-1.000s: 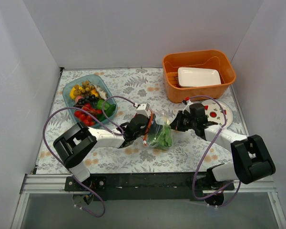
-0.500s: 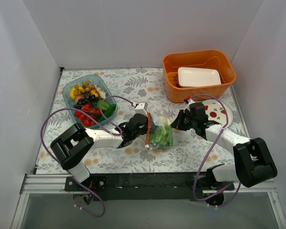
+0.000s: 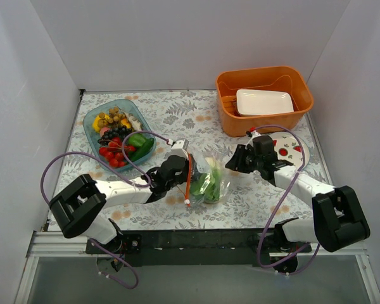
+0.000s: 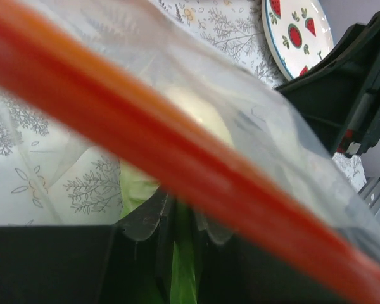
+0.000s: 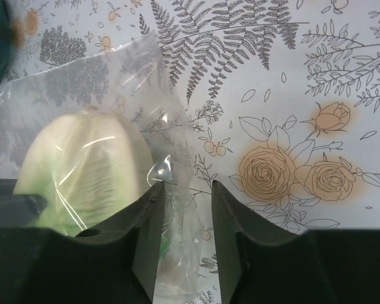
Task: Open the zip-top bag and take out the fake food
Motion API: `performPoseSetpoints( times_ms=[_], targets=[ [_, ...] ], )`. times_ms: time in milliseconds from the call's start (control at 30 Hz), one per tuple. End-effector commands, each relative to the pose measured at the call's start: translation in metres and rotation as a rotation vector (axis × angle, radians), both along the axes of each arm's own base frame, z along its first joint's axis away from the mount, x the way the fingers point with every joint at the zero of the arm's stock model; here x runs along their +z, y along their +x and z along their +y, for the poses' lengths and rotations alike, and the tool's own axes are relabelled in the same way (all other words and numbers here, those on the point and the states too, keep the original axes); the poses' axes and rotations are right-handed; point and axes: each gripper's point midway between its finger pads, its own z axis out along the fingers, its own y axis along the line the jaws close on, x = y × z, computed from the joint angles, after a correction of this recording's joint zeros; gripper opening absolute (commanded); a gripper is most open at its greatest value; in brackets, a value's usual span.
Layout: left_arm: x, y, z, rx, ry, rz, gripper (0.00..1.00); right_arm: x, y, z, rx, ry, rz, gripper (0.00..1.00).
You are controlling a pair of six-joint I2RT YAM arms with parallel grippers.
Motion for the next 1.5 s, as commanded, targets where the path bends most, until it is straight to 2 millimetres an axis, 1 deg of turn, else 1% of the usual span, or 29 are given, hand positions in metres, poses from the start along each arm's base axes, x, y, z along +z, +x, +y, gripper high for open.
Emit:
performPoseSetpoints(
  times_ms=[0, 100, 167, 267, 333, 533, 633, 667, 733, 767, 833, 967, 1033, 1067, 1133, 1167, 1200, 1233, 1267, 1300, 1400, 1433, 1467],
  targets=[
    [0.018, -0.009, -0.001, -0.066, -0.036, -0.054, 0.00, 0.037, 0.015, 0.013, 0.053, 0.070, -0.142, 0.48],
    [0.024, -0.013, -0.004, -0.112, -0.041, -0.090, 0.00, 0.046, 0.016, 0.020, 0.076, 0.112, -0.166, 0.52],
    [0.027, -0.018, -0.007, -0.155, -0.040, -0.110, 0.00, 0.046, 0.014, 0.024, 0.089, 0.133, -0.162, 0.53],
    [0.032, -0.023, -0.012, -0.207, -0.049, -0.134, 0.00, 0.040, 0.011, 0.025, 0.094, 0.144, -0.144, 0.54],
    [0.033, -0.029, -0.016, -0.255, -0.059, -0.138, 0.00, 0.038, 0.010, 0.026, 0.094, 0.157, -0.143, 0.56],
    [0.026, -0.039, -0.019, -0.326, -0.029, -0.132, 0.00, 0.036, 0.014, 0.019, 0.039, 0.138, -0.145, 0.62],
    [0.026, -0.043, -0.022, -0.363, -0.030, -0.129, 0.00, 0.033, 0.015, 0.014, 0.005, 0.125, -0.141, 0.64],
    [0.025, -0.045, -0.023, -0.370, -0.030, -0.126, 0.00, 0.030, 0.016, 0.012, -0.012, 0.118, -0.130, 0.64],
    [0.028, -0.046, -0.024, -0.383, -0.046, -0.133, 0.00, 0.018, 0.012, 0.008, -0.032, 0.084, -0.071, 0.63],
    [0.027, -0.046, -0.025, -0.385, -0.046, -0.132, 0.00, 0.013, 0.013, 0.002, -0.061, 0.054, -0.059, 0.63],
    [0.028, -0.046, -0.026, -0.389, -0.048, -0.132, 0.00, 0.007, 0.010, 0.000, -0.070, 0.055, -0.044, 0.64],
    [0.030, -0.048, -0.031, -0.408, -0.065, -0.138, 0.00, 0.004, 0.007, 0.004, -0.068, 0.078, -0.022, 0.63],
    [0.031, -0.049, -0.032, -0.416, -0.072, -0.137, 0.00, 0.001, 0.006, 0.004, -0.074, 0.084, -0.006, 0.57],
    [0.032, -0.050, -0.033, -0.421, -0.075, -0.134, 0.00, 0.002, 0.007, 0.005, -0.078, 0.088, -0.008, 0.44],
    [0.033, -0.051, -0.032, -0.426, -0.082, -0.136, 0.00, 0.000, 0.009, 0.003, -0.097, 0.084, -0.001, 0.26],
    [0.033, -0.053, -0.031, -0.423, -0.084, -0.131, 0.00, 0.000, 0.009, 0.002, -0.104, 0.077, 0.008, 0.14],
    [0.036, -0.053, -0.029, -0.419, -0.090, -0.135, 0.00, -0.002, 0.010, 0.000, -0.113, 0.067, 0.011, 0.08],
    [0.035, -0.053, -0.027, -0.411, -0.086, -0.131, 0.00, -0.003, 0.013, -0.005, -0.140, 0.048, 0.011, 0.02],
    [0.033, -0.055, -0.024, -0.405, -0.079, -0.117, 0.00, -0.002, 0.014, -0.007, -0.152, 0.034, 0.012, 0.01],
    [0.035, -0.056, -0.021, -0.398, -0.080, -0.118, 0.00, -0.002, 0.016, -0.011, -0.167, 0.022, 0.009, 0.01],
    [0.032, -0.055, -0.009, -0.343, -0.064, -0.091, 0.00, 0.000, 0.022, -0.026, -0.222, -0.036, -0.001, 0.01],
    [0.037, -0.056, -0.004, -0.327, -0.070, -0.098, 0.00, -0.001, 0.025, -0.031, -0.241, -0.060, -0.005, 0.01],
    [0.032, -0.053, 0.003, -0.282, -0.048, -0.083, 0.00, -0.002, 0.026, -0.035, -0.247, -0.074, -0.004, 0.01]
  ],
)
